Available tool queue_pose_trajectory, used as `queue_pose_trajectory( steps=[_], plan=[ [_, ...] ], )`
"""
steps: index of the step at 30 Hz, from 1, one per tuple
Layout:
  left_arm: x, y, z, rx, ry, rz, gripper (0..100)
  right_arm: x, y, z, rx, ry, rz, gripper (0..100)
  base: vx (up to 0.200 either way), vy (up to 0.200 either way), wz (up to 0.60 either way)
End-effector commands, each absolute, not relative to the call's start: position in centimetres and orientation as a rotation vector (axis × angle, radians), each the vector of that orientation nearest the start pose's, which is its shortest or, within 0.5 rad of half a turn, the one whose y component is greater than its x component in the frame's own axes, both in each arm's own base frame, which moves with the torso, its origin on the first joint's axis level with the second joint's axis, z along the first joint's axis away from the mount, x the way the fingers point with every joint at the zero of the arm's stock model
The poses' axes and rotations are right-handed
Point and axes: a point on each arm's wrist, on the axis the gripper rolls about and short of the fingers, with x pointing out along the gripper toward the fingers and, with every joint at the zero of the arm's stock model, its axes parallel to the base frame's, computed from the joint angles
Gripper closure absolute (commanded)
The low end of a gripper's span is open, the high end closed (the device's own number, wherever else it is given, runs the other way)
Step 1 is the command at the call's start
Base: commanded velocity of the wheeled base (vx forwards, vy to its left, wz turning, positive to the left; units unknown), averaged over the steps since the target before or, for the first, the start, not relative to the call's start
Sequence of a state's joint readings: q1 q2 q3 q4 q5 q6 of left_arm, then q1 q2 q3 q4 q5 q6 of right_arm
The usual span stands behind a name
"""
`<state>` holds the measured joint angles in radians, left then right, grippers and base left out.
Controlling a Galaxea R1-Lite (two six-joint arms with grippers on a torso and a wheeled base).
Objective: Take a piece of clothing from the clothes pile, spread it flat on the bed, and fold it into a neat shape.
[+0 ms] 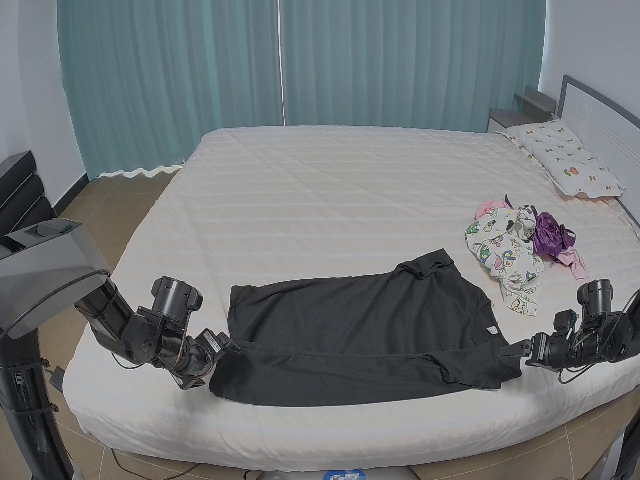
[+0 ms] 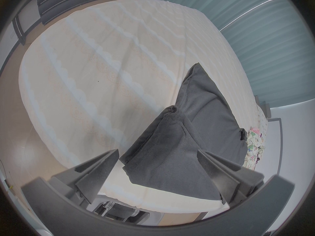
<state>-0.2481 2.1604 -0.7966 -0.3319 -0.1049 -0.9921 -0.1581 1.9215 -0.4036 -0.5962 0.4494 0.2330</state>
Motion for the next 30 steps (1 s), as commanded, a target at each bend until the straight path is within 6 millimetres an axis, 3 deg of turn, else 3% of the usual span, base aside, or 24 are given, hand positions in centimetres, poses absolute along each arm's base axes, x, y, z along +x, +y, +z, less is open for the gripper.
queue_pose_trajectory(
  steps=[1, 8, 23, 30],
  plan=[
    [31.8, -8.3, 0.6, -0.816, 1.097, 0.217, 0, 24.6, -2.9, 3.1, 0.493, 0.917, 0.167, 0, 0.0, 0.0, 0.0],
    [31.8, -8.3, 0.6, -0.816, 1.097, 0.217, 0, 24.4, -2.9, 3.1, 0.493, 0.918, 0.168, 0, -0.171, 0.0, 0.0],
    [31.8, -8.3, 0.7, -0.82, 1.094, 0.22, 0, 24.7, -2.8, 3.2, 0.492, 0.913, 0.176, 0, 0.0, 0.0, 0.0],
    [31.9, -8.3, 0.7, -0.822, 1.089, 0.22, 0, 25.5, -2.1, 3.0, 0.48, 0.911, 0.204, 0, 0.0, -0.2, 0.0]
  ],
)
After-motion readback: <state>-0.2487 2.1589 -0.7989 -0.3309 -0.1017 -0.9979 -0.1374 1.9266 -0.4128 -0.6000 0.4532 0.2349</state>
